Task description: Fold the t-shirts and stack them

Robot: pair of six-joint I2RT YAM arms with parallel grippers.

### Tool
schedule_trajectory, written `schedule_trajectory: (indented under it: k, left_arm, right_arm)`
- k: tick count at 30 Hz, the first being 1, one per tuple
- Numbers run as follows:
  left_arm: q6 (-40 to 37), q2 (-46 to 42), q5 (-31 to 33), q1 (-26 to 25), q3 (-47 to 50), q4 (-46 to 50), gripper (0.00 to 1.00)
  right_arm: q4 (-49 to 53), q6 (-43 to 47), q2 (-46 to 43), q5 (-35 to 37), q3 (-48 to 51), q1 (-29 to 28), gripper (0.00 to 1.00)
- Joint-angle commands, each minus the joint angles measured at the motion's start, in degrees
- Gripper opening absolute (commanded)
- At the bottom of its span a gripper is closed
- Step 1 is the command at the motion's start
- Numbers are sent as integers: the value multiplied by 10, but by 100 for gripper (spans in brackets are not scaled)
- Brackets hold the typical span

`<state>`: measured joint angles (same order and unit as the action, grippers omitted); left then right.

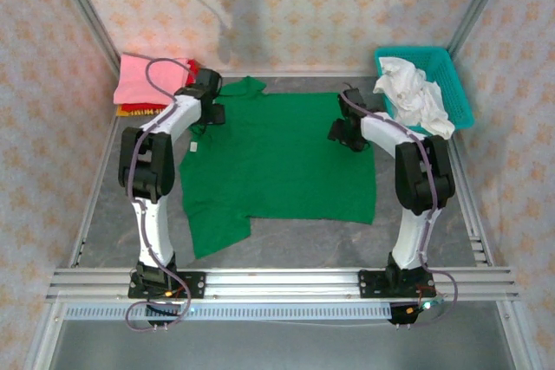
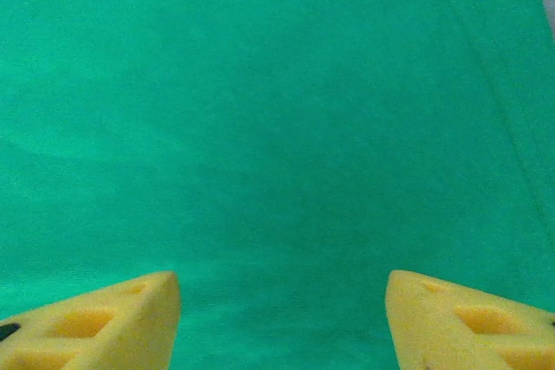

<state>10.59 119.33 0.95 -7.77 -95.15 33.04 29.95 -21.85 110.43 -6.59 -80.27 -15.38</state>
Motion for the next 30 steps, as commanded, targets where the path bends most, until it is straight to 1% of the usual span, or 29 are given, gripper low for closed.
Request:
schedule_trajectory:
  k: [1, 4, 8, 11, 13, 17, 22, 23, 26, 28, 30]
  left_arm:
    - [17, 37, -45, -8, -44, -6, 57]
    - [32, 88, -67, -11, -94, 9, 56]
    - [53, 139, -80, -11, -147, 25, 56]
    - [63, 184, -99, -11, -197, 42, 56]
    - [64, 220, -113, -12, -249, 70, 55]
    - [64, 278, -128, -13, -326, 79, 55]
    - [62, 386, -148, -9, -521, 137, 55]
    - [62, 400, -154, -7, -547, 138, 55]
    - [74, 408, -174, 3, -565, 98, 56]
    - [77, 397, -183, 9, -574, 95, 56]
    - [71, 369, -182, 13, -574, 109, 58]
  right_arm:
    - [36, 22, 29, 44, -67, -1, 58]
    - [44, 20, 78, 51, -129, -1, 56]
    - [42, 10, 141, 65, -203, 3, 52]
    - [55, -3, 194, 60, -263, 12, 52]
    - [58, -15, 225, 55, -294, 20, 52]
    - [59, -34, 267, 56, -339, 34, 52]
    - [70, -44, 321, 59, -416, 46, 52]
    - [78, -47, 335, 57, -434, 49, 52]
    - [98, -59, 367, 27, -498, 54, 53]
    - [92, -65, 363, -3, -511, 53, 53]
    - [87, -74, 343, -51, -510, 54, 53]
